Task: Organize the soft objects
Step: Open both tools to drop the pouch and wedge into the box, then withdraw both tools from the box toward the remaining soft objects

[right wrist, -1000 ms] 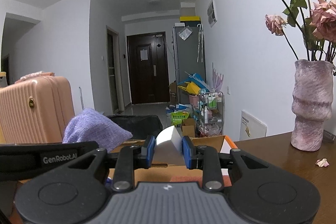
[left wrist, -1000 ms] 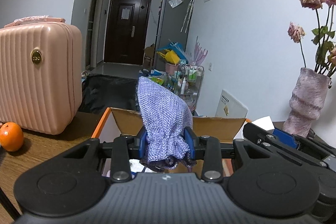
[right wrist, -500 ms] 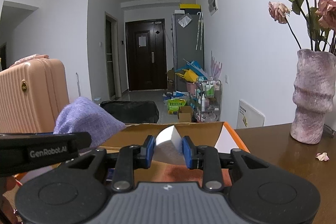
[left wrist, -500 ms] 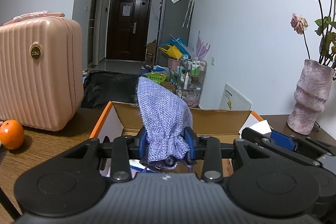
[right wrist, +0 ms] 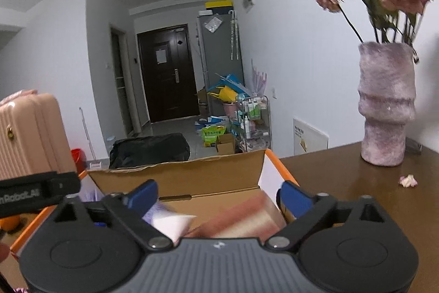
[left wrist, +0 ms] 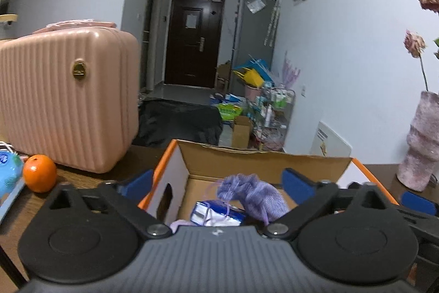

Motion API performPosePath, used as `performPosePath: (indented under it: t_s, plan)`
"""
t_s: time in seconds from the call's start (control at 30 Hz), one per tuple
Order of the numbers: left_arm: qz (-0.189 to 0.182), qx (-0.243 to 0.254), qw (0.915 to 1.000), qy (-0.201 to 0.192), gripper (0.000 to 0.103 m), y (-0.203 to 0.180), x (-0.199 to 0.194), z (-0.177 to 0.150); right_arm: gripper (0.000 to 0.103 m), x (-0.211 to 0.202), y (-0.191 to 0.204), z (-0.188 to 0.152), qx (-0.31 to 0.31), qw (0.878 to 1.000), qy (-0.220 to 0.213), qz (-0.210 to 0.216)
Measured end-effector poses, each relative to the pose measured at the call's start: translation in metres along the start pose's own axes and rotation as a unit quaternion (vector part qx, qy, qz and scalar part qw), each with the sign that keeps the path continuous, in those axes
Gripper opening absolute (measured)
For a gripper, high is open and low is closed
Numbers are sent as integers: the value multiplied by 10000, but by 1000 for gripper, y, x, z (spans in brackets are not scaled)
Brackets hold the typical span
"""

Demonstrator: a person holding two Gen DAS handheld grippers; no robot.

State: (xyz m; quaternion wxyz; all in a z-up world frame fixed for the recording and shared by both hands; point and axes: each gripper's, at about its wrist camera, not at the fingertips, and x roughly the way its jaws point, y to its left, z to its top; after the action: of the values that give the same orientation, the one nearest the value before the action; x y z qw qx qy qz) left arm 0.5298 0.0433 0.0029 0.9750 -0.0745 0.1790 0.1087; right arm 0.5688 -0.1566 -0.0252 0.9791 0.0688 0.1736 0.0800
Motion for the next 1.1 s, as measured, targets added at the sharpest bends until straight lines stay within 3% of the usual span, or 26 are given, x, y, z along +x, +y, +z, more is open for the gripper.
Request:
performPosePath:
  t_s: [0.6, 1.1]
  plan:
    - [219, -79, 9997, -51, 103, 4, -11, 0, 103, -13, -3, -3, 76, 10000, -32, -53]
    - [151, -128, 9998, -72, 103, 16, -45, -8, 103, -54, -2, -15, -62, 9999, -124, 38]
